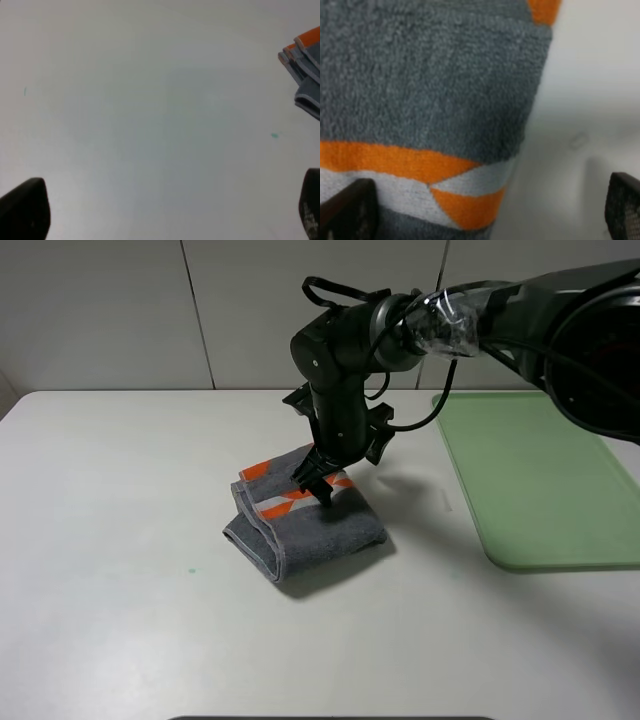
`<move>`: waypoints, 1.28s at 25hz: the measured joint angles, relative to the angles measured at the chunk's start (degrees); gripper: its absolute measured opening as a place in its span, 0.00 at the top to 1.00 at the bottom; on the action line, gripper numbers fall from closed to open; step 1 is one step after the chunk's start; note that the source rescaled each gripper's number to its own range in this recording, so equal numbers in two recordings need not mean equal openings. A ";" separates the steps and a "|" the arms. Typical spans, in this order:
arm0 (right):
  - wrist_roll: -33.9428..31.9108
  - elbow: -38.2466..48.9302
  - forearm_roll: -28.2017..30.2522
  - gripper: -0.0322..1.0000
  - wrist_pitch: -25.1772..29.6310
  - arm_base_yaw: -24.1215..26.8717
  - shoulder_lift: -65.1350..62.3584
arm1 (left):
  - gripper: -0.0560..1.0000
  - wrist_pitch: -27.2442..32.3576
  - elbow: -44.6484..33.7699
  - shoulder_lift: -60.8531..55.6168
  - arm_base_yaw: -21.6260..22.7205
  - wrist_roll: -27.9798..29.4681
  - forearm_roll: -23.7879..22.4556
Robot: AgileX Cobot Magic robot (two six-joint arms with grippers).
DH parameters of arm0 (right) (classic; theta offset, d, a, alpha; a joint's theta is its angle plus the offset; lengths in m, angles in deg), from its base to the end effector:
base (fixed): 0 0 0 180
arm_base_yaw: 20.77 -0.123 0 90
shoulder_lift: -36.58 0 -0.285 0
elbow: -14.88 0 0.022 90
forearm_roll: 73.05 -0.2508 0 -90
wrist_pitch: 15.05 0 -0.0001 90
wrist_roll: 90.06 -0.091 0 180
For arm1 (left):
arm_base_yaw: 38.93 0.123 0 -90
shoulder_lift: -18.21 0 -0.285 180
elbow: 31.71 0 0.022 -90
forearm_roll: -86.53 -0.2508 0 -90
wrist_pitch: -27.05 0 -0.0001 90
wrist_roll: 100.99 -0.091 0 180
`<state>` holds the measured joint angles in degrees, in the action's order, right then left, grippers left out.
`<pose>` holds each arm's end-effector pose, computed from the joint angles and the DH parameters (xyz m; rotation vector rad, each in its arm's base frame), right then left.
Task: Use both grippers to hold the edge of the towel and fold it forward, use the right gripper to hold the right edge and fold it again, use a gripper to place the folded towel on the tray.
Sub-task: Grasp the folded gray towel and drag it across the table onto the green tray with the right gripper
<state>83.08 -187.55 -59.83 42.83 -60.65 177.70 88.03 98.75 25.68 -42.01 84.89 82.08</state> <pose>0.3634 0.2806 0.1117 -1.0191 2.8201 -0.2392 -0.0037 0.0064 0.2725 -0.0535 2.0561 -0.0037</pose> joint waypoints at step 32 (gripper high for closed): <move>1.34 -0.60 -2.23 0.89 0.01 -0.12 1.66 | 0.00 0.00 0.00 0.00 0.00 0.00 0.00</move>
<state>84.42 -188.15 -62.07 42.85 -60.77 179.36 88.03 98.75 25.68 -42.01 84.89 82.08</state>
